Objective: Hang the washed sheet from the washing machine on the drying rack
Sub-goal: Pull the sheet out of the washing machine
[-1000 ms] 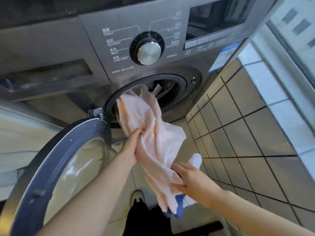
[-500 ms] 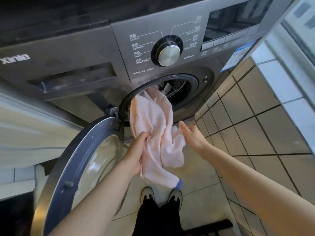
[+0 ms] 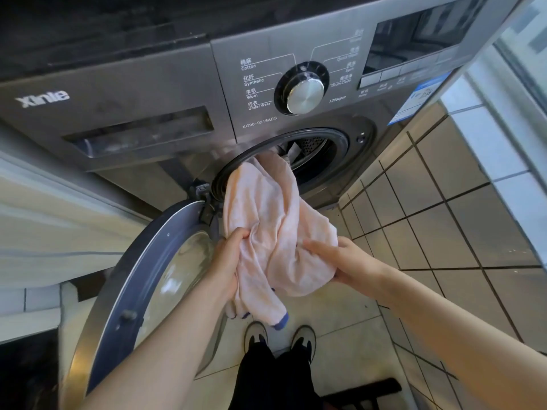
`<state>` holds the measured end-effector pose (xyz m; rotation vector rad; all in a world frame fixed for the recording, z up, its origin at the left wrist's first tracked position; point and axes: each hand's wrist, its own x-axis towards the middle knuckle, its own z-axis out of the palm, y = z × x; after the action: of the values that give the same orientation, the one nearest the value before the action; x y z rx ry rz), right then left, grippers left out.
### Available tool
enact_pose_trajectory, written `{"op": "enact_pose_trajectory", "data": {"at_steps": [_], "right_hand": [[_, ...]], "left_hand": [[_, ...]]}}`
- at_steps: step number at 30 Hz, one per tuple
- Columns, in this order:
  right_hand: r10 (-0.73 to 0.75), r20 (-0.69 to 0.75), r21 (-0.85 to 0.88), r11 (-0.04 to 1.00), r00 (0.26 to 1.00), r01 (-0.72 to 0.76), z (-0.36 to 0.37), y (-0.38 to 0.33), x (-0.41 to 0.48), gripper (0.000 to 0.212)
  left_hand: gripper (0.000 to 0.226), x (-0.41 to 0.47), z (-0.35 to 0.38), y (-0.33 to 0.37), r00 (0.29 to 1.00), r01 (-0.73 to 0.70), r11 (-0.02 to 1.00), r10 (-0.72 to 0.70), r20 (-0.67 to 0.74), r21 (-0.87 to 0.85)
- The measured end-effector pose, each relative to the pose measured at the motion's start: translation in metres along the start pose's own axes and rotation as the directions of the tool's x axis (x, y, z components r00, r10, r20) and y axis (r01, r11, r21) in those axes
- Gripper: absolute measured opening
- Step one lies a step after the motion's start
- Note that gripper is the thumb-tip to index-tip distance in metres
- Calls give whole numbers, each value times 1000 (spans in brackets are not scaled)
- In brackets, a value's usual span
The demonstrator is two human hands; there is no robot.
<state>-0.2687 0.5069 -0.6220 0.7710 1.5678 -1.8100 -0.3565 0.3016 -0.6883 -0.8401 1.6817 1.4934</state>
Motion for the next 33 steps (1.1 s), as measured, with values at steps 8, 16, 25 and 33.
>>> {"op": "enact_pose_trajectory", "data": {"at_steps": [8,16,25,33], "right_hand": [[-113,-143,-95,990,983,100,-14,5,-35,24],[332,-224,-445,801,916,-400,-27,49,-27,36],[126,-155,-51,990,980,-135,-32,32,32,68],[77,138,437,890,987,-131,-8,9,47,88]], "left_hand": [[75,-23,16,14,995,-69,994,63,-76,-79],[51,-44,27,8,996,-88,996,88,6,29],[38,-61,24,-5,988,-18,992,-1,152,121],[28,-75,23,-14,968,-157,953,97,232,258]]}}
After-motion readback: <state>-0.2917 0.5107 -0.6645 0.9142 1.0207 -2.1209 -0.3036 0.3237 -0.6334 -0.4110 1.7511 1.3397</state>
